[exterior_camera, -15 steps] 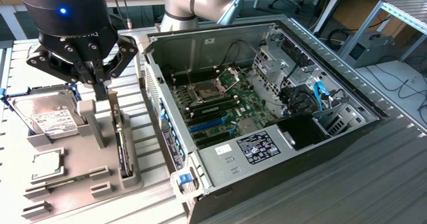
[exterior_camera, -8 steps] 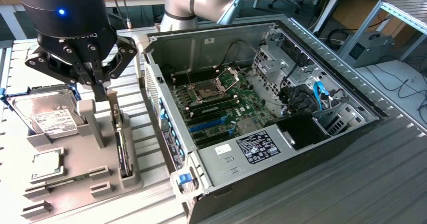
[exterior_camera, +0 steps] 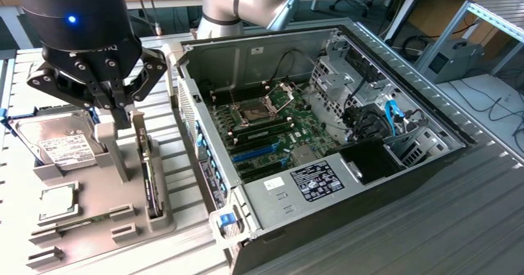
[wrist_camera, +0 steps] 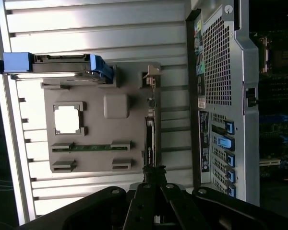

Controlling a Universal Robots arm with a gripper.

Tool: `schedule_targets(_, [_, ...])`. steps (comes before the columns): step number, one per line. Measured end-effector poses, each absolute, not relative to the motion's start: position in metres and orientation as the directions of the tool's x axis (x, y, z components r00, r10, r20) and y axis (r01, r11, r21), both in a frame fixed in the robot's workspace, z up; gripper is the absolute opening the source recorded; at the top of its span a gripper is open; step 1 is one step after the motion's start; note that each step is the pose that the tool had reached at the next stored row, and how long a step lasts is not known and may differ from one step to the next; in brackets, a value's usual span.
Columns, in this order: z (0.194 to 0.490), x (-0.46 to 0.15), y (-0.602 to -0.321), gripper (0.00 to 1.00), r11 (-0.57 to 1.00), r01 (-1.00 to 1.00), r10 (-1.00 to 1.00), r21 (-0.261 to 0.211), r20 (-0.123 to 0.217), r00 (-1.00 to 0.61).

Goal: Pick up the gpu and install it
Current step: 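Reach for the gpu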

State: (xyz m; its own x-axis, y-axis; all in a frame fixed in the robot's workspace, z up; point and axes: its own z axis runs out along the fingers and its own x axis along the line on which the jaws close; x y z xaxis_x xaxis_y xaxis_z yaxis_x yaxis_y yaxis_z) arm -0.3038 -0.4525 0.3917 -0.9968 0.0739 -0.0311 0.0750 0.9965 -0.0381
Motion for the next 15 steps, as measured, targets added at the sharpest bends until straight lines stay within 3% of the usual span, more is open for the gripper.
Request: schedule_targets(15, [0.391, -0.309, -0.476, 0.11, 0.996, 0.075, 0.074, -0.038, -0.031, -0.997])
